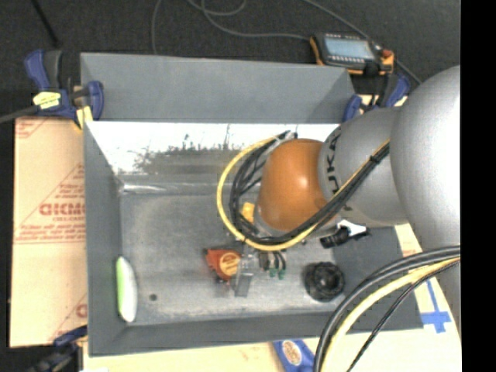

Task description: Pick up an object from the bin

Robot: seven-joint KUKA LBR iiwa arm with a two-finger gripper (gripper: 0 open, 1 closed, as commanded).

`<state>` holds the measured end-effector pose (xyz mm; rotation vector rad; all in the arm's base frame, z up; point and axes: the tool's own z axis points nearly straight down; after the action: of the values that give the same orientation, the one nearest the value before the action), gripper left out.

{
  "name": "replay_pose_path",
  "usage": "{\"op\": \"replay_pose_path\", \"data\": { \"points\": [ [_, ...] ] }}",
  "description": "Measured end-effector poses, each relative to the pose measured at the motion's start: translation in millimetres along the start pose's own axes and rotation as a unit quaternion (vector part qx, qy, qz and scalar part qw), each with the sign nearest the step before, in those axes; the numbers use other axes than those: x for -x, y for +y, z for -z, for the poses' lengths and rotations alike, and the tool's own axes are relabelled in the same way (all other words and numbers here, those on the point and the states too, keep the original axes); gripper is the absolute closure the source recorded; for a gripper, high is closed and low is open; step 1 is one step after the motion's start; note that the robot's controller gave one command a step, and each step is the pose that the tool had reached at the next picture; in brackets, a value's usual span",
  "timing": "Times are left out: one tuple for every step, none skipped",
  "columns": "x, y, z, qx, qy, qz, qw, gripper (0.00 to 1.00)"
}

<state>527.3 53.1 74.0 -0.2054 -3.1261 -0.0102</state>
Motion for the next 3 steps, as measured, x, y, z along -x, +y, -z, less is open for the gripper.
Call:
{"op": "replay_pose_path", "data": {
  "points": [
    [-3.1,-8.6,43.4,-0.004,-0.0034,-0.005,1.0,1.0],
    [5.7,-9.4,54.2,-0.002,-0.0105,-0.001,0.9999,1.0],
    [-2.8,-8.3,45.0,-0.003,-0.0049,0.003,1.0,1.0]
  ]
}}
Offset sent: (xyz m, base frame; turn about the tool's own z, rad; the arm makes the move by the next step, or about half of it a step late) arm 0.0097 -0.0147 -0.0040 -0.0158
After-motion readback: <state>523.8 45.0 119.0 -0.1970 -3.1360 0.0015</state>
